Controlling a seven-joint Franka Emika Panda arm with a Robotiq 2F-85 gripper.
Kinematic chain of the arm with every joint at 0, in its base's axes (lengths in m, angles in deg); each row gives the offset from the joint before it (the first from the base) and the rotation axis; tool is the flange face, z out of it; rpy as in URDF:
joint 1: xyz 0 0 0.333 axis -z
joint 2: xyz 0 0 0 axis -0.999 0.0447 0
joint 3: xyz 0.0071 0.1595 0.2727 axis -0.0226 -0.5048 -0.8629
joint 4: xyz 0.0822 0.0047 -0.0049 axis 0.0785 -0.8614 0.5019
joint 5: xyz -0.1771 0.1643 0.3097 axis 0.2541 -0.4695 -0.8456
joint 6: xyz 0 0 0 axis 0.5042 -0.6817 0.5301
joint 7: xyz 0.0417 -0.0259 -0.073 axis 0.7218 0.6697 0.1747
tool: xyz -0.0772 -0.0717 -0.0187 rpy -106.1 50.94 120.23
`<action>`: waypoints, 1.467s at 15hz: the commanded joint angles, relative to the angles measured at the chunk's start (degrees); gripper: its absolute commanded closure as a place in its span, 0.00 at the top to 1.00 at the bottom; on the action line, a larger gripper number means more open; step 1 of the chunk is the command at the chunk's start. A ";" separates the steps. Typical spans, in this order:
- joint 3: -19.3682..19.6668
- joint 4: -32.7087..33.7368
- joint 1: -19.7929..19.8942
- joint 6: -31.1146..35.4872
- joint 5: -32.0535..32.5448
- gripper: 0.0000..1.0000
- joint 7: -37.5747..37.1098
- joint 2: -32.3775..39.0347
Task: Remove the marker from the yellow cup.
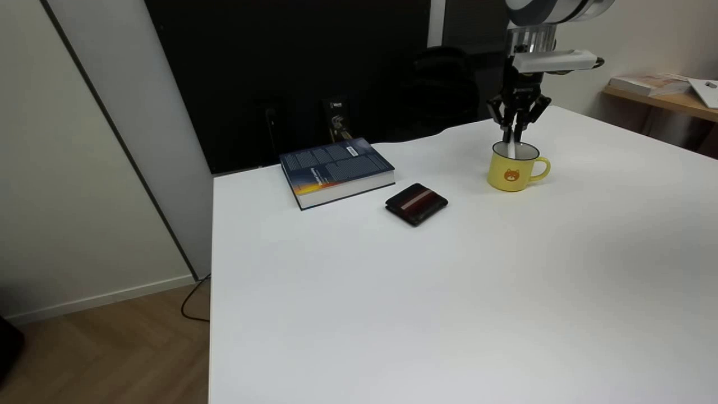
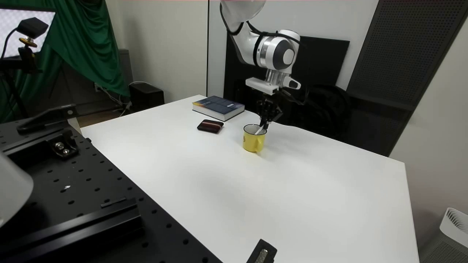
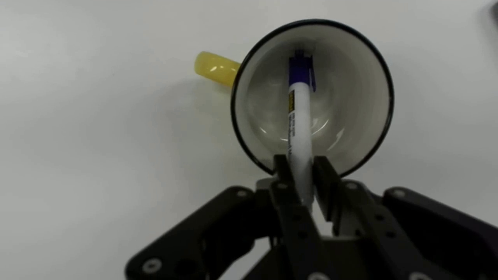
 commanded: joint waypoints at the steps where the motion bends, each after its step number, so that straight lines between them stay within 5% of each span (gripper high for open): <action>1: 0.15 1.10 -0.63 -3.07 1.00 0.02 -1.34 -0.02; 14: 0.71 15.37 -3.53 -23.97 2.50 0.05 -5.76 1.32; 22: 6.84 11.41 -1.79 -28.52 4.28 0.05 -6.29 -2.59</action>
